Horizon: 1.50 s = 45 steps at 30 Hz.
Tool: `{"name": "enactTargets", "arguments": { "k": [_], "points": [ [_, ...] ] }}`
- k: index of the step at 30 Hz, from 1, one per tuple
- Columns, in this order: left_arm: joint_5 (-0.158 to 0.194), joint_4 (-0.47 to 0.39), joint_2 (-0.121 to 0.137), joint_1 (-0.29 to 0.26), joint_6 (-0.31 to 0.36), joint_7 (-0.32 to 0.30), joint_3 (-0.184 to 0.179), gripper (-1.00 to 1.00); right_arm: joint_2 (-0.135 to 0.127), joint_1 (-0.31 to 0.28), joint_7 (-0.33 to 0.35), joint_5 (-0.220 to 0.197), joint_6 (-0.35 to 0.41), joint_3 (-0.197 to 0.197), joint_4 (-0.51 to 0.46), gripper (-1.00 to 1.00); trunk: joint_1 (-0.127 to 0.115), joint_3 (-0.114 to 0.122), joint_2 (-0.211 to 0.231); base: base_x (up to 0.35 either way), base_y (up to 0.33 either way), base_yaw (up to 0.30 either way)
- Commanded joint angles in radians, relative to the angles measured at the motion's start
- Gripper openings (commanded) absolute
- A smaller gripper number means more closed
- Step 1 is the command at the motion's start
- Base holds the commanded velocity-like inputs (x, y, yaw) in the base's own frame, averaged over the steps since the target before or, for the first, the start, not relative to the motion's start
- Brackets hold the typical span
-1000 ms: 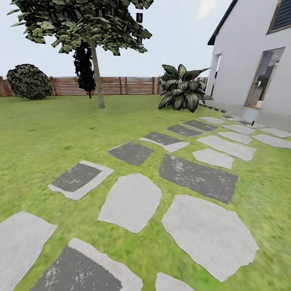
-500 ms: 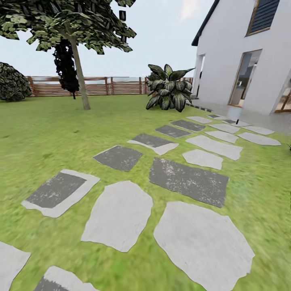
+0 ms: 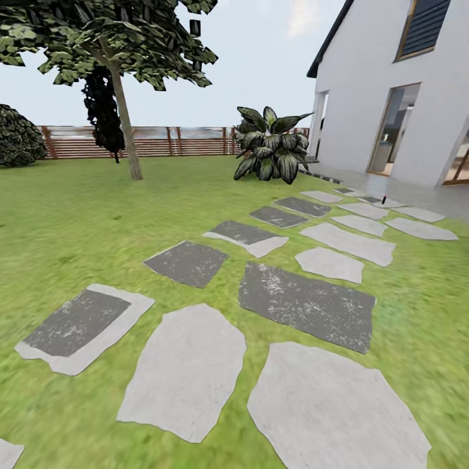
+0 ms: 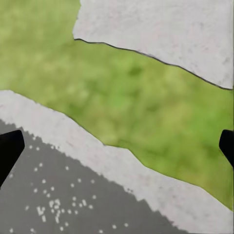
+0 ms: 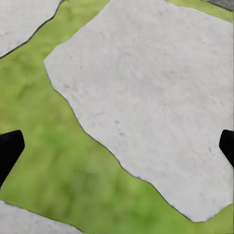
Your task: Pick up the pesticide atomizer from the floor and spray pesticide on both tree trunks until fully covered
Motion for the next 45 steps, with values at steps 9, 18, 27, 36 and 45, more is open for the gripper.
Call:
{"name": "enactTargets", "arguments": {
  "k": [9, 18, 27, 36, 45],
  "points": [
    [0.000, 0.000, 0.000, 0.000, 0.000, 0.000, 0.000, 1.00, 0.000, 0.000, 0.000, 0.000, 0.000, 0.000, 0.000, 1.00, 0.000, 0.000, 0.000, 0.340, 0.000, 0.000],
    [0.000, 0.000, 0.000, 0.000, 0.000, 0.000, -0.001, 1.00, 0.000, 0.000, 0.000, 0.000, 0.000, 0.000, 0.000, 1.00, 0.000, 0.000, 0.000, 0.340, 0.000, -0.121],
    [0.000, 0.000, 0.000, 0.000, 0.000, 0.000, -0.001, 1.00, 0.000, 0.000, 0.000, 0.000, 0.000, 0.000, 0.000, 1.00, 0.000, 0.000, 0.000, 0.340, 0.000, -0.248],
    [0.000, 0.000, 0.000, 0.000, 0.000, 0.000, -0.001, 1.00, 0.000, 0.000, 0.000, 0.000, 0.000, 0.000, 0.000, 1.00, 0.000, 0.000, 0.000, 0.340, 0.000, -0.033],
    [0.000, 0.000, 0.000, 0.000, 0.000, 0.000, -0.001, 1.00, 0.000, 0.000, 0.000, 0.000, 0.000, 0.000, 0.000, 1.00, 0.000, 0.000, 0.000, 0.340, 0.000, -0.001]
  ]
}}
